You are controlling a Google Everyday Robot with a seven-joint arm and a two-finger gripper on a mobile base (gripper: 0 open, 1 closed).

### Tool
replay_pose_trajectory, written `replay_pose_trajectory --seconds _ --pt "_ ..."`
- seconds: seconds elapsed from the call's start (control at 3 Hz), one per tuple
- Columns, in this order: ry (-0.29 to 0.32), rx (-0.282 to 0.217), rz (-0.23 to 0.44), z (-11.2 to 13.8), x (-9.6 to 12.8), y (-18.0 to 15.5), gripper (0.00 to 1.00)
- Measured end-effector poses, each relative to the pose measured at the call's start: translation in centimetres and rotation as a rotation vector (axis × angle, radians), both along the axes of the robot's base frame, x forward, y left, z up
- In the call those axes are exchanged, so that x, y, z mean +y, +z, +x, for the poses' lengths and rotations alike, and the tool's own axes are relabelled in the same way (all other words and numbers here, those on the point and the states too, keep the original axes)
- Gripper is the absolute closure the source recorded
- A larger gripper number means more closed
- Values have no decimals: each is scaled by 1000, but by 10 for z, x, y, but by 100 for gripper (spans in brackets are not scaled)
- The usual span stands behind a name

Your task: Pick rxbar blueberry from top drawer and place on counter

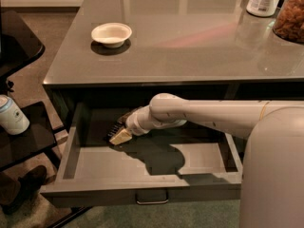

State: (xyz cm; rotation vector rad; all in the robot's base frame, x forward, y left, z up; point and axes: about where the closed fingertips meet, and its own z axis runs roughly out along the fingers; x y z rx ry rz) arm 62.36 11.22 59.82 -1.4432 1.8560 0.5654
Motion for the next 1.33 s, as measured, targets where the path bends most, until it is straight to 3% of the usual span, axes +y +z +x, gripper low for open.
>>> replay_pose_trajectory --seconds 0.67,1.33 --pt "63 0 -2 -36 -30 20 100" --pt "174 -51 -71 -74 -63 76 100"
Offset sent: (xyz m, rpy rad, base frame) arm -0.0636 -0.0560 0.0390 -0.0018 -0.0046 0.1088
